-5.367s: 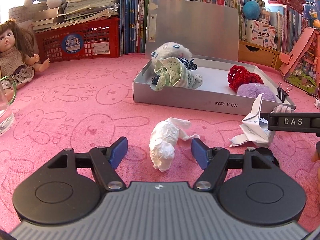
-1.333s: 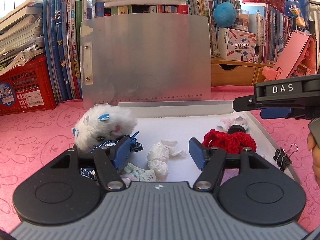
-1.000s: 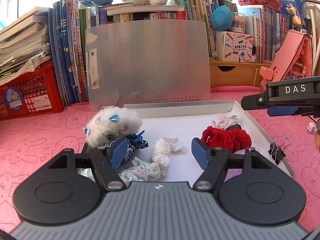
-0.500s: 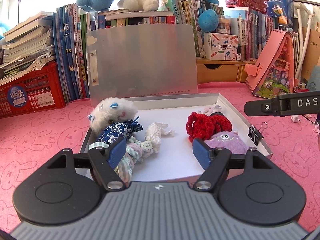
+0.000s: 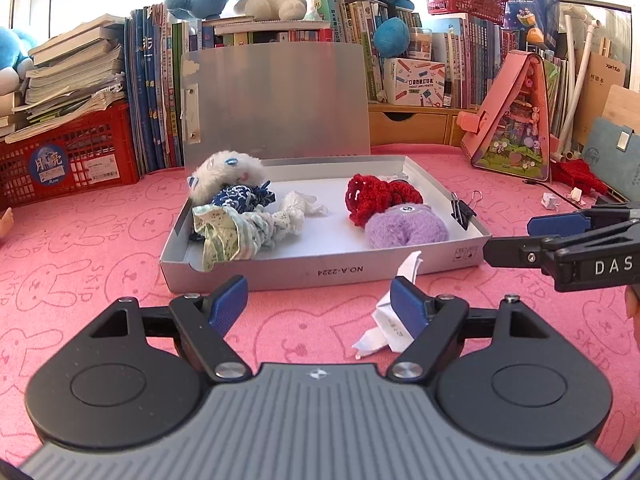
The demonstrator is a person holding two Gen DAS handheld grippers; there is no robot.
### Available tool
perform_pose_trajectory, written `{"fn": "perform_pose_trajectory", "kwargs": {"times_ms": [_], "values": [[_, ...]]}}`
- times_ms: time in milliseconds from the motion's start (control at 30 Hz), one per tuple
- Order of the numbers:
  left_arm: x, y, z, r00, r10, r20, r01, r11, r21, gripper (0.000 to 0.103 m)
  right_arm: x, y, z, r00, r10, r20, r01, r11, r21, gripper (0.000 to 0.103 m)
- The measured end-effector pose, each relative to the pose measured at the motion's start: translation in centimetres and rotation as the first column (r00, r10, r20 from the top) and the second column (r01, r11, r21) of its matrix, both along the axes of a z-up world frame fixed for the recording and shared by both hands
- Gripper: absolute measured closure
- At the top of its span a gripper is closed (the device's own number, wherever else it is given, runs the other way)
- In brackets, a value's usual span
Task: Organize objects
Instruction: 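Move the left tool toward a black round lid while the right tool approaches another black lid, then close the left tool on a flat black lid while the right tool closes on another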
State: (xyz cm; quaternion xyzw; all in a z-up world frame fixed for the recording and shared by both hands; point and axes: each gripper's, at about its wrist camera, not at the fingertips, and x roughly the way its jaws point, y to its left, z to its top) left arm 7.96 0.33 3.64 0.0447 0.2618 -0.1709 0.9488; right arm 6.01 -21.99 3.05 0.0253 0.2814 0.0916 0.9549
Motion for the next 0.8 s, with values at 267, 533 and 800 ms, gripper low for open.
{"fn": "perform_pose_trajectory", "kwargs": {"times_ms": [267,533,800], "values": [[-3.7,0.6,-1.8,0.996,-0.040,-0.082,0.035,0.997,-0.067,0.029,-4.2,1.1,-1.7,0.997,0.076,-0.005,-0.076,0.997,-0.010,0.016],[-3.4,-0.8,-3.0,0.988,-0.073,-0.136,0.059,0.993,-0.102,0.046,-6.9,2.5,-2.9,0.988,0.152,-0.009,-0.152,0.987,-0.057,0.016],[-2.6,-1.4,-3.6,0.984,-0.067,-0.162,0.045,0.990,-0.136,0.064,-7.3,3.7,-4.0,0.981,0.192,-0.031,-0.193,0.979,-0.068,0.016]]}}
